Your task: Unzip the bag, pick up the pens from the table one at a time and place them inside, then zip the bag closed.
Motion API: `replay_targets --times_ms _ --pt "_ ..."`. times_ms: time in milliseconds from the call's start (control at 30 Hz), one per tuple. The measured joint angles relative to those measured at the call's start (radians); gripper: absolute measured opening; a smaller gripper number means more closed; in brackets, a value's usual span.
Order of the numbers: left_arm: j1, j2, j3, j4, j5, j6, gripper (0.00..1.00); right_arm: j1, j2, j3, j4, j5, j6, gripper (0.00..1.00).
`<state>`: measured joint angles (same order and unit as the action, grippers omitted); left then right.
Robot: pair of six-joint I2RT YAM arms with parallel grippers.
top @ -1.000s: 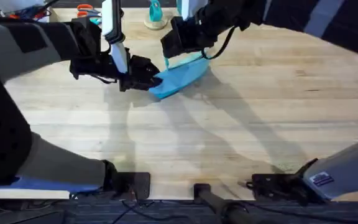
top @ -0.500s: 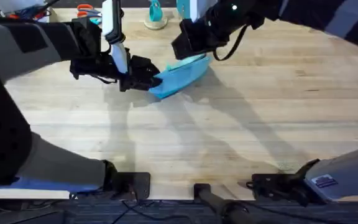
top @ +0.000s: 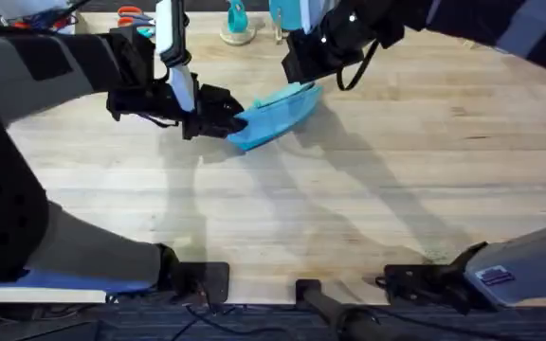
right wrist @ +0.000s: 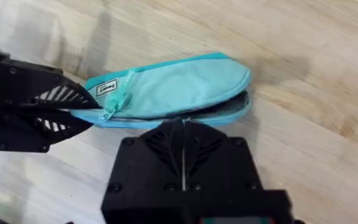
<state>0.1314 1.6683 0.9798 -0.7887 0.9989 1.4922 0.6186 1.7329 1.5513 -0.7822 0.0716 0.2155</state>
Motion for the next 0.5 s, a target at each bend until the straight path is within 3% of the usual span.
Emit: replay_targets --times_ms 100,133,233,300,333,500 --pt "0.0 0.0 0.0 0.0 0.0 0.0 0.047 0.0 0.0 0.0 0.0 0.009 -0.003 0.394" --pt "0.0 0.0 0.0 0.0 0.001 0.004 0.131 0.0 0.0 0.0 0.0 0.011 -0.003 0.55" --pt "0.0 0.0 0.0 -0.007 0.01 0.003 0.59 0.0 0.0 0.0 0.0 0.013 -0.008 0.955" --pt "0.0 0.0 0.0 -0.014 0.012 0.004 0.903 0.0 0.0 0.0 0.0 0.015 -0.007 0.993" --pt "0.0 0.0 0.0 -0.02 0.013 0.001 0.966 0.0 0.0 0.0 0.0 0.015 -0.007 0.996" --pt "0.0 0.0 0.0 -0.023 0.01 0.001 0.993 0.0 0.0 0.0 0.0 0.015 -0.007 0.996"
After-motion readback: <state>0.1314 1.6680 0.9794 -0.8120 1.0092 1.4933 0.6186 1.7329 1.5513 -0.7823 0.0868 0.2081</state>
